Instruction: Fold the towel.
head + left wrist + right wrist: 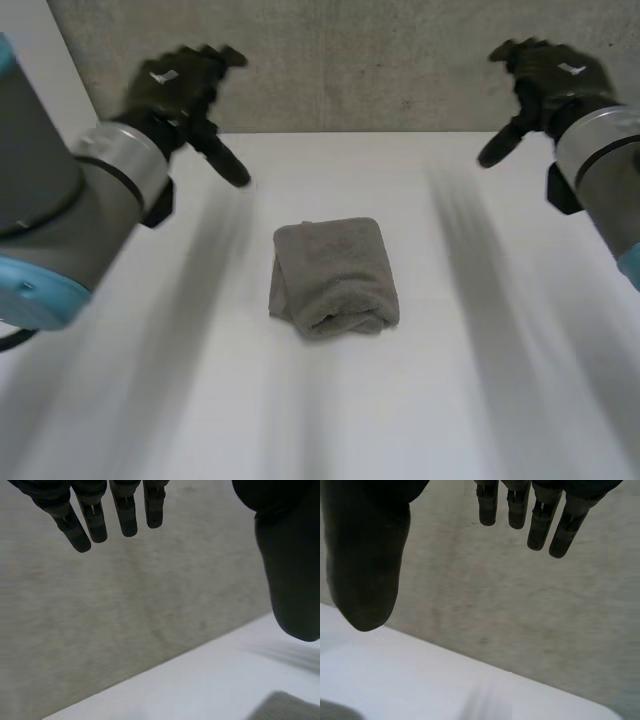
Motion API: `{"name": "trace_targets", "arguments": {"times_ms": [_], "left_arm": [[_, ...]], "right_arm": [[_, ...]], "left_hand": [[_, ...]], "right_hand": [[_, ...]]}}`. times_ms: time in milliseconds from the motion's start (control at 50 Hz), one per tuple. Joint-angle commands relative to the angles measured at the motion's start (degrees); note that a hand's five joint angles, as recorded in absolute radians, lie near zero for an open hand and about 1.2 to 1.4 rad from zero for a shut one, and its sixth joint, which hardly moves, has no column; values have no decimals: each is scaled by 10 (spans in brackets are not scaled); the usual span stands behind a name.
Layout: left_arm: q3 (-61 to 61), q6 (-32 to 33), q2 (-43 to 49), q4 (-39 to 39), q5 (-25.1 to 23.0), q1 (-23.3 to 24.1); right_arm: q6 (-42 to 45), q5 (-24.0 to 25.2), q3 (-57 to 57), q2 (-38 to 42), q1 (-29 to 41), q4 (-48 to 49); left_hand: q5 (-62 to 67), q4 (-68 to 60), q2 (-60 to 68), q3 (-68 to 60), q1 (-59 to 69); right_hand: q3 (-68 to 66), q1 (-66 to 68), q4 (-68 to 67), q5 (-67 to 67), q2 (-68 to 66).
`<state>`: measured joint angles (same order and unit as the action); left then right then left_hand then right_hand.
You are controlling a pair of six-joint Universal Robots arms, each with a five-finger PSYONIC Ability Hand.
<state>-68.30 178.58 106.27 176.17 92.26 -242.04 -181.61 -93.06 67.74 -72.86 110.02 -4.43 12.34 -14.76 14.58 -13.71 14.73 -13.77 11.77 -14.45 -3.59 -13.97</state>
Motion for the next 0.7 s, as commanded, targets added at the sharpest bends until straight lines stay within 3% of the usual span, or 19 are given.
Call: {"name": "trace_targets", "arguments": {"times_ms": [20,360,400,420,440,460,480,520,580,700], "left_arm": [[51,-18,-2,-107,31,-4],[40,-16,-4,-113,21,-5],[40,-16,-4,-113,21,-5],[40,-16,-5,-112,21,-5],[40,-16,-5,-112,21,-4],[40,-16,-5,-111,20,-4],[40,-15,-5,-108,20,-4],[40,-15,-7,-101,20,-4],[40,-15,-7,-93,20,-4],[32,-14,-9,-73,20,-4]], "right_arm": [[42,-30,-3,-1,5,-23],[61,5,-6,-2,6,-13],[99,60,4,1,6,-5],[100,60,4,1,6,-5],[135,101,12,7,7,-2],[136,102,12,7,7,-2],[165,140,23,12,8,-2],[201,189,36,46,18,-1],[199,198,30,72,39,-1],[168,193,-43,211,102,-1]], "left_hand": [[-121,45,-44,35,-45],[-121,45,-44,35,-45],[-121,45,-44,35,-45],[-121,45,-44,35,-45],[-121,45,-44,35,-45],[-121,45,-44,35,-45],[-121,45,-44,35,-45],[-121,45,-44,35,-45],[-121,45,-44,35,-45],[-121,45,-44,35,-45]], "right_hand": [[38,-18,45,36,40],[38,-18,45,36,40],[38,-18,45,36,40],[38,-18,45,36,40],[38,-18,45,36,40],[38,-18,45,36,40],[38,-18,45,36,40],[38,-18,45,36,40],[38,-18,45,36,40],[38,-18,45,36,40]]}}
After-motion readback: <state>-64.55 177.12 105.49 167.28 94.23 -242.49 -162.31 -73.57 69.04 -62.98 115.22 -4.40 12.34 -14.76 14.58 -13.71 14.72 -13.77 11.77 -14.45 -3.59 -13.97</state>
